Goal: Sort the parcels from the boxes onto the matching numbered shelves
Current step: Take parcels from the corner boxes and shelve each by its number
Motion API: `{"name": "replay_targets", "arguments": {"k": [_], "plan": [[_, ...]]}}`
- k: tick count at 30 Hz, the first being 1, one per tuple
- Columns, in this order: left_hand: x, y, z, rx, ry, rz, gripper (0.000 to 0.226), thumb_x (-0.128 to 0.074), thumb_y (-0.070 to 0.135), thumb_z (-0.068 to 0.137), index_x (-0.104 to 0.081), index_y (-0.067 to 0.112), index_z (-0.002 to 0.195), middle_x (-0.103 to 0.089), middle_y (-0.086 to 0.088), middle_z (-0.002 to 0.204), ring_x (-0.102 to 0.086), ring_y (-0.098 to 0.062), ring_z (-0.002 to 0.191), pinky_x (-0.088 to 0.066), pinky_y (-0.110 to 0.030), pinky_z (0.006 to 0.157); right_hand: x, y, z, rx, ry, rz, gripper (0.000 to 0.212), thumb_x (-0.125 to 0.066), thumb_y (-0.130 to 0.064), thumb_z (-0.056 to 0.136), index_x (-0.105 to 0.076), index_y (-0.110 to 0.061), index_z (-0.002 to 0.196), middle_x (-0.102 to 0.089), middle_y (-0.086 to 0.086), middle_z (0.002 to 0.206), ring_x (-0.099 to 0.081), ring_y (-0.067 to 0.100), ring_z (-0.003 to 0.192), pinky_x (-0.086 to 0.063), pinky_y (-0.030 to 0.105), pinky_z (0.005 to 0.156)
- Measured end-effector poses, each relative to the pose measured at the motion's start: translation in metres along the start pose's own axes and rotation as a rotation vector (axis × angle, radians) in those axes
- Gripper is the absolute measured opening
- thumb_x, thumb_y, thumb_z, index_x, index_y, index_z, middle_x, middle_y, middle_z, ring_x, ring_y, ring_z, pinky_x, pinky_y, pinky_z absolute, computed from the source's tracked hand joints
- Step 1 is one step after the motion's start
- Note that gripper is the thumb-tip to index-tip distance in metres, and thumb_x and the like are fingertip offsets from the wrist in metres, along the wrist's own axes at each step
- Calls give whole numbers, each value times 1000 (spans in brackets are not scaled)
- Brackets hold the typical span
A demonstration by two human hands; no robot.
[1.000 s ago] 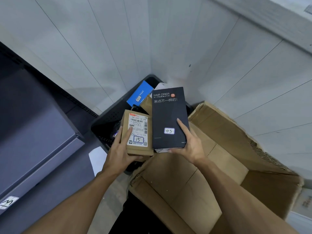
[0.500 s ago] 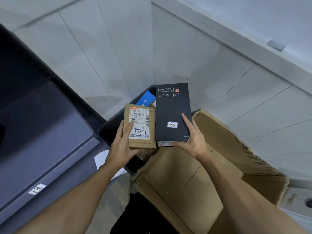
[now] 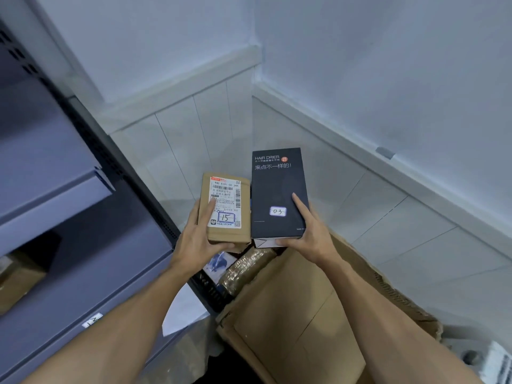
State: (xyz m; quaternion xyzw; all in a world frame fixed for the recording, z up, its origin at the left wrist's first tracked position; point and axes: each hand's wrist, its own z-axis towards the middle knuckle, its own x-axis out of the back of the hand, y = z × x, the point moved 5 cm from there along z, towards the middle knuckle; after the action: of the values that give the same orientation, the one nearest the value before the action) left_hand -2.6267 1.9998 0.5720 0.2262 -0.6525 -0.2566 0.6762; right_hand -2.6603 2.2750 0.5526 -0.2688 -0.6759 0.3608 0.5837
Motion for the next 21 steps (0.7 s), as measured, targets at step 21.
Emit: {"name": "replay_targets", "arguments": {"k": [21], "plan": [[71,79,19,-33,36,53,120,-84,52,70,-4,36,159,-2,-1,167,-27,-27,148,-34,-45,115,89,-86,-2,146,51,6,123,-95,-33,62,-19,-38,158,-34,-11,152,-45,11,131,-42,34,111]]}}
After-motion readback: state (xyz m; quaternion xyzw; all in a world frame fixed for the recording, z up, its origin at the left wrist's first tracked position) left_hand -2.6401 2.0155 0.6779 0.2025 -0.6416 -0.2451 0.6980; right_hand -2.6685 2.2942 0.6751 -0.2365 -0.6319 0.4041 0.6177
